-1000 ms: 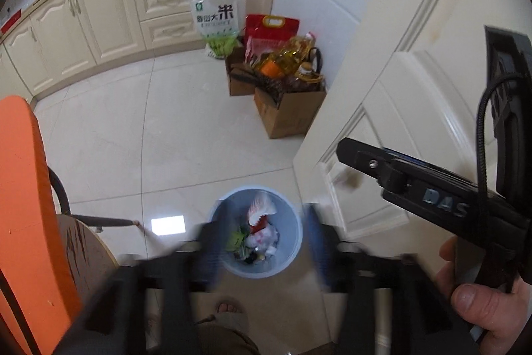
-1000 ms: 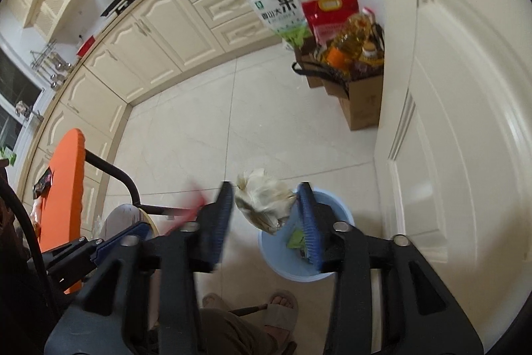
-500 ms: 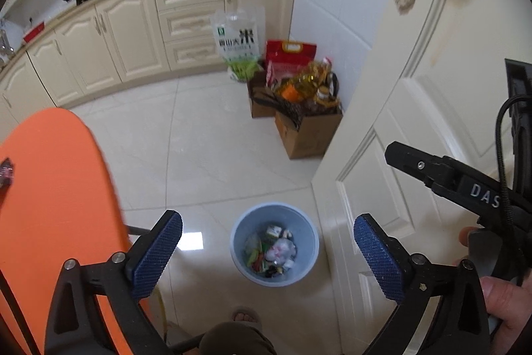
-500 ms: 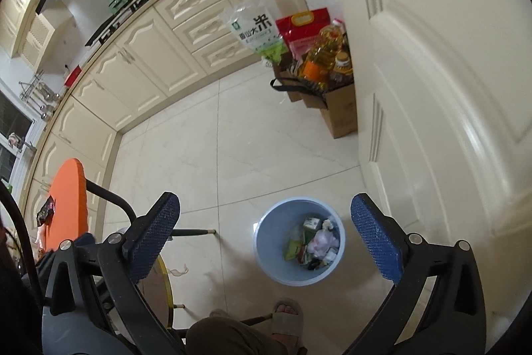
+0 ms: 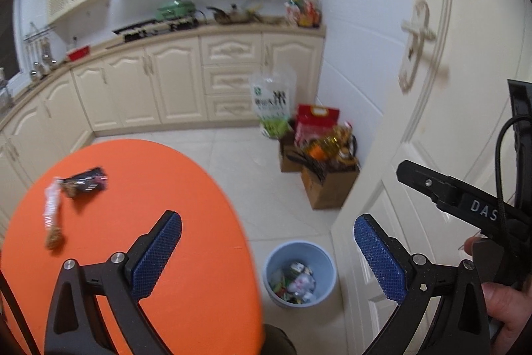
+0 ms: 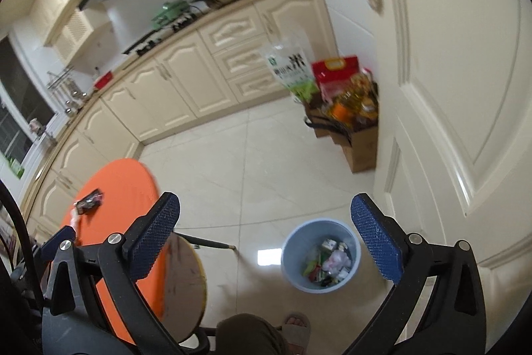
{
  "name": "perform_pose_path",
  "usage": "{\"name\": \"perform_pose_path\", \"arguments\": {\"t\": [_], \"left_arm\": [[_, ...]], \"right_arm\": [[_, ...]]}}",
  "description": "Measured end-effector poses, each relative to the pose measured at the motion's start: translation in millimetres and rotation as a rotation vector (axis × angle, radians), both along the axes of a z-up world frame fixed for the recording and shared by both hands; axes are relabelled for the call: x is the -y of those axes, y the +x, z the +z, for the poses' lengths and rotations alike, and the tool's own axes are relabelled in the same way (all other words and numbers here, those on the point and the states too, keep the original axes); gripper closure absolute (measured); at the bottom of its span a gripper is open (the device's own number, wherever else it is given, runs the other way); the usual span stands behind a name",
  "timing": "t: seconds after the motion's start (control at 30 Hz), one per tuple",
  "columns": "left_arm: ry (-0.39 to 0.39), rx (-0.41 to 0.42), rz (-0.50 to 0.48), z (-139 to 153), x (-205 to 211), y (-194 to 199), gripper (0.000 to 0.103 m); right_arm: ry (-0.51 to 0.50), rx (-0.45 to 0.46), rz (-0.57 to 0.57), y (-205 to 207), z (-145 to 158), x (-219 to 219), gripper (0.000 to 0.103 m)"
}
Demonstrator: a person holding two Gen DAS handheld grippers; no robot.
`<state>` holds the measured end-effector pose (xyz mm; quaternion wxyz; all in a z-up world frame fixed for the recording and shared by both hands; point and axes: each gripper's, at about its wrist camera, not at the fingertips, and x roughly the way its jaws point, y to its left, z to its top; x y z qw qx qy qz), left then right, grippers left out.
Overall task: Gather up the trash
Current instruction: 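Return both tools to the orange table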
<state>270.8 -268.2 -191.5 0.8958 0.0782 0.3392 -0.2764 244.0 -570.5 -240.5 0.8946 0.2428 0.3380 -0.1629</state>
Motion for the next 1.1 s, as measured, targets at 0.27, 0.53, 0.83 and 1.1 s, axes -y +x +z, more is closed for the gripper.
{"name": "perform_pose_path", "arguments": {"t": [0.27, 0.53, 0.83, 1.1], "left_arm": [[-0.087, 0.079, 0.118, 21, -98, -51, 0.001], [-0.156, 0.129, 0.259, 27, -182, -95, 0.001], [-0.202, 0.175, 0.431, 18, -255, -147, 0.001], [-0.184, 0.217, 0.547, -3, -273, -197, 0.001]], "right_arm": [[-0.103, 0.079, 0.106, 2, 58, -87, 0.0], [-0.203, 0.153, 0.231, 11, 100, -180, 0.0], [-0.279, 0.203, 0.368, 25, 121, -270, 0.0], [-0.332, 0.228, 0.486, 31, 117, -335, 0.0]]}}
